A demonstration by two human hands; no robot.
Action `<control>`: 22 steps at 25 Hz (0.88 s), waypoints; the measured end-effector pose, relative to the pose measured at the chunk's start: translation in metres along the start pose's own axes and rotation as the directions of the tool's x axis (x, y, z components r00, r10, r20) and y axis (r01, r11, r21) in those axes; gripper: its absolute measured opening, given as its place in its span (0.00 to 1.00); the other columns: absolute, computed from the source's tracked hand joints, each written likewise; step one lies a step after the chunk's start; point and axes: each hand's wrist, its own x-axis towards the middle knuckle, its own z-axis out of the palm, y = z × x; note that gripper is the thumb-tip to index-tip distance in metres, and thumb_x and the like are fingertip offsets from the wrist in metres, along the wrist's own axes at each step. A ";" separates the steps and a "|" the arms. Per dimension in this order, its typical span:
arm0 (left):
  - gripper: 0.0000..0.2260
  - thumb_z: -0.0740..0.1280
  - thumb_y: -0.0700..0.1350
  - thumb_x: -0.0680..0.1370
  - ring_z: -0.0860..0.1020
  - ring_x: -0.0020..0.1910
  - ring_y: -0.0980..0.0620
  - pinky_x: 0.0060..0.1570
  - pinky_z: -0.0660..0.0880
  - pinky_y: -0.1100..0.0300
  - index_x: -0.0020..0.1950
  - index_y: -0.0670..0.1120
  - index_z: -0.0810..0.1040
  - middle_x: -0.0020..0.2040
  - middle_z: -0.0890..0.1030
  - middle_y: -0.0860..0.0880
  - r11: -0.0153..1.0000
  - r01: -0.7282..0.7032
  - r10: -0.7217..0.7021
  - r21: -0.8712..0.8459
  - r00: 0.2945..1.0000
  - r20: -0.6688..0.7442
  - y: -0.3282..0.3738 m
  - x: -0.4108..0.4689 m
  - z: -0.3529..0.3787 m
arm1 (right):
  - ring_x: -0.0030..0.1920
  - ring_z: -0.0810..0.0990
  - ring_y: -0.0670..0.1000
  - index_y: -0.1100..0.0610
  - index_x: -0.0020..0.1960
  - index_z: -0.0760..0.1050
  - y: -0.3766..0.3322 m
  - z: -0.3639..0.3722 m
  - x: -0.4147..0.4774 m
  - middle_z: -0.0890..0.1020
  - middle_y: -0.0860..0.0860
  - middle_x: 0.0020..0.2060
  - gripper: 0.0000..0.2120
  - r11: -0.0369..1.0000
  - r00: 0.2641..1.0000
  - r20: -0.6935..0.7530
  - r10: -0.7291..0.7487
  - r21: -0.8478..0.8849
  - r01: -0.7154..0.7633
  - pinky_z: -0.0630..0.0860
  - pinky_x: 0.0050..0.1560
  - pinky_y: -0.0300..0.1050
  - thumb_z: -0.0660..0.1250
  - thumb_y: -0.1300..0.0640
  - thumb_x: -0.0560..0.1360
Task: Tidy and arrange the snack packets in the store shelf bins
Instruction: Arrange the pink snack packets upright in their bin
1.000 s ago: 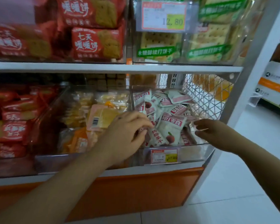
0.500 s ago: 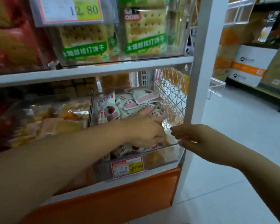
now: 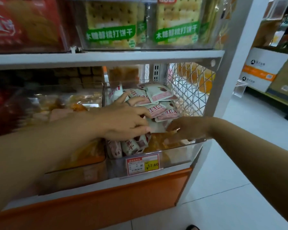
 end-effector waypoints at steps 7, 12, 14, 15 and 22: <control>0.21 0.46 0.59 0.80 0.42 0.75 0.55 0.72 0.34 0.45 0.62 0.60 0.76 0.71 0.63 0.62 0.994 -0.001 -0.015 -0.110 0.989 -0.144 -0.007 -0.003 0.020 | 0.63 0.70 0.48 0.46 0.68 0.68 0.004 0.009 0.010 0.73 0.42 0.63 0.26 0.997 0.995 0.088 0.052 0.050 -0.056 0.63 0.66 0.44 0.64 0.39 0.72; 0.24 0.44 0.61 0.79 0.46 0.75 0.55 0.73 0.37 0.45 0.58 0.61 0.77 0.69 0.65 0.63 0.991 -0.004 -0.022 -0.131 0.980 -0.199 -0.009 -0.004 0.025 | 0.73 0.60 0.55 0.40 0.73 0.51 -0.002 0.014 0.028 0.58 0.46 0.74 0.42 0.860 0.981 0.081 0.179 0.470 -0.196 0.69 0.65 0.61 0.70 0.39 0.66; 0.24 0.44 0.61 0.78 0.48 0.74 0.55 0.73 0.38 0.46 0.58 0.60 0.78 0.69 0.66 0.64 0.990 -0.010 -0.021 -0.143 0.977 -0.213 -0.010 -0.004 0.025 | 0.73 0.60 0.54 0.40 0.73 0.53 -0.004 0.014 0.032 0.60 0.45 0.74 0.42 0.862 0.976 0.086 0.198 0.460 -0.215 0.68 0.65 0.61 0.72 0.41 0.66; 0.25 0.43 0.62 0.77 0.48 0.74 0.55 0.73 0.39 0.46 0.58 0.60 0.78 0.68 0.66 0.64 0.989 -0.011 -0.022 -0.146 0.975 -0.221 -0.009 -0.004 0.025 | 0.72 0.61 0.55 0.42 0.73 0.54 -0.003 0.015 0.033 0.61 0.46 0.73 0.43 0.861 0.973 0.095 0.210 0.454 -0.230 0.68 0.65 0.60 0.73 0.42 0.64; 0.27 0.42 0.62 0.75 0.49 0.74 0.56 0.73 0.40 0.45 0.58 0.60 0.78 0.68 0.66 0.64 0.989 0.017 -0.048 -0.147 0.977 -0.209 -0.005 -0.005 0.024 | 0.60 0.71 0.54 0.57 0.69 0.66 -0.003 0.022 0.041 0.72 0.53 0.65 0.32 0.939 0.975 0.103 0.195 0.266 -0.216 0.71 0.62 0.47 0.70 0.45 0.71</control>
